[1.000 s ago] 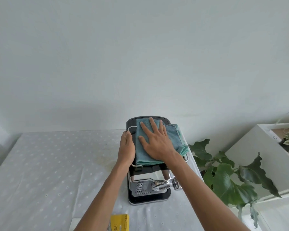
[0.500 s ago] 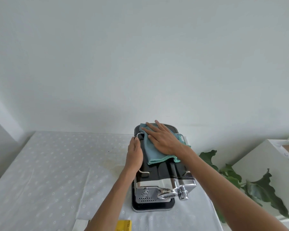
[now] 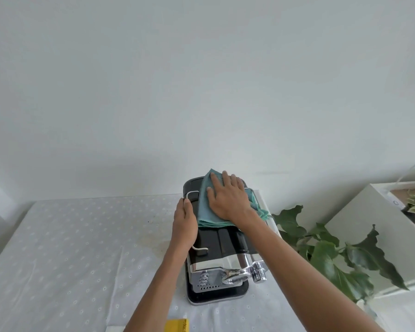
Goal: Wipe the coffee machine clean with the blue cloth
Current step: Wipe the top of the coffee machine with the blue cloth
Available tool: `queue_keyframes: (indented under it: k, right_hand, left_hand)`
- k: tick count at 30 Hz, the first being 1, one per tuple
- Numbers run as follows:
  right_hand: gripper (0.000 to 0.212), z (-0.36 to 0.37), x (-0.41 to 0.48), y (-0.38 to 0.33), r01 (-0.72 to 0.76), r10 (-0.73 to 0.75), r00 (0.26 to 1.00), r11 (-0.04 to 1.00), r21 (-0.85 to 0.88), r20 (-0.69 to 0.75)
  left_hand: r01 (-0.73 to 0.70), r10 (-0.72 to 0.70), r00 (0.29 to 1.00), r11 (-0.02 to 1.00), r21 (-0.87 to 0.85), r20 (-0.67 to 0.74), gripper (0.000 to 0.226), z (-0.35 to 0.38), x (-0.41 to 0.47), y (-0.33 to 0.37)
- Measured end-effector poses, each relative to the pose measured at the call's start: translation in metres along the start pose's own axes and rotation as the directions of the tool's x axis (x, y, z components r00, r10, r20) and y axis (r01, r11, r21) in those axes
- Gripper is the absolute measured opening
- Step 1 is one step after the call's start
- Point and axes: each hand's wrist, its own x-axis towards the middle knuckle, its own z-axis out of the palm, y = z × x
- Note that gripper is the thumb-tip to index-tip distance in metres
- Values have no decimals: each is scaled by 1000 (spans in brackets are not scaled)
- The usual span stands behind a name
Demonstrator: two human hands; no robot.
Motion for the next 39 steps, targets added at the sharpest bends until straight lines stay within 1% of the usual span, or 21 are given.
queue_keyframes:
  k: [3, 5, 7, 9, 10, 12, 14, 15, 17, 21, 23, 25, 29, 31, 34, 36, 37, 39]
  right_hand:
    - [65, -4, 11, 2, -171, 171, 985, 985, 15, -7]
    - [65, -6, 21, 5, -258, 259, 966, 965, 33, -11]
    - [66, -6, 30, 3, -320, 320, 947, 947, 35, 0]
    - [65, -6, 35, -6, -342, 342, 940, 939, 36, 8]
    - [64, -5, 35, -10, -320, 321, 947, 946, 39, 2]
    - [61, -1, 26, -14, -206, 208, 978, 978, 37, -31]
    - [61, 5, 9, -11, -77, 79, 995, 997, 27, -66]
    - [61, 7, 2, -8, -39, 41, 996, 999, 29, -79]
    - [62, 9, 1, -3, -20, 24, 996, 999, 40, -84]
    - [62, 2, 19, -8, -17, 18, 998, 1000, 26, -53]
    - [61, 4, 6, -8, 43, -41, 998, 999, 25, -53]
    - [62, 6, -19, -1, 132, -131, 990, 991, 14, -50]
    - [73, 5, -55, 9, 251, -250, 968, 968, -19, 26]
    - [67, 1, -61, 8, 242, -242, 970, 970, 9, -2]
    - [64, -3, -70, -4, 115, -104, 989, 988, 106, -109]
    - [62, 4, -73, -13, 50, -43, 995, 995, 87, -87]
    - [64, 10, -72, -17, 45, -39, 996, 997, 61, -84]
    - [77, 17, -65, -22, 67, -67, 993, 998, -2, -94]
  left_hand:
    - [5, -5, 1000, 1000, 17, 8, 55, 0, 0, 0]
    - [1, -2, 1000, 1000, 19, 11, 54, 1, 0, 1]
    - [10, -10, 1000, 1000, 18, 9, 54, 0, -1, 4]
    - [12, -12, 1000, 1000, 5, 5, 56, 0, -3, 6]
    - [9, -9, 1000, 1000, -4, 2, 60, 0, -3, 6]
    - [2, -2, 1000, 1000, -9, 1, 67, -1, -4, 6]
    - [2, -2, 1000, 1000, -14, 10, 58, -2, -6, 9]
    - [5, -4, 1000, 1000, -21, 14, 53, -3, -6, 9]
    - [-14, 14, 1000, 999, -31, -1, 46, -3, -5, 9]
    - [-3, 3, 1000, 1000, -9, -12, 47, -3, -3, 9]
    - [-18, 18, 1000, 1000, -9, -4, 46, -4, -6, 9]
    - [-32, 32, 999, 999, -31, 0, 45, -4, -8, 12]
    - [-13, 10, 999, 999, -49, -47, 32, -2, -8, 15]
    - [-19, 17, 997, 999, -33, -71, 36, -1, -9, 16]
    - [-23, 22, 997, 1000, -15, -69, 37, -1, -13, 21]
    - [-28, 27, 997, 1000, -8, -73, 37, -1, -14, 22]
    - [-32, 31, 997, 999, -10, -76, 37, 0, -14, 21]
    - [-36, 36, 996, 999, -7, -79, 37, 0, -12, 21]
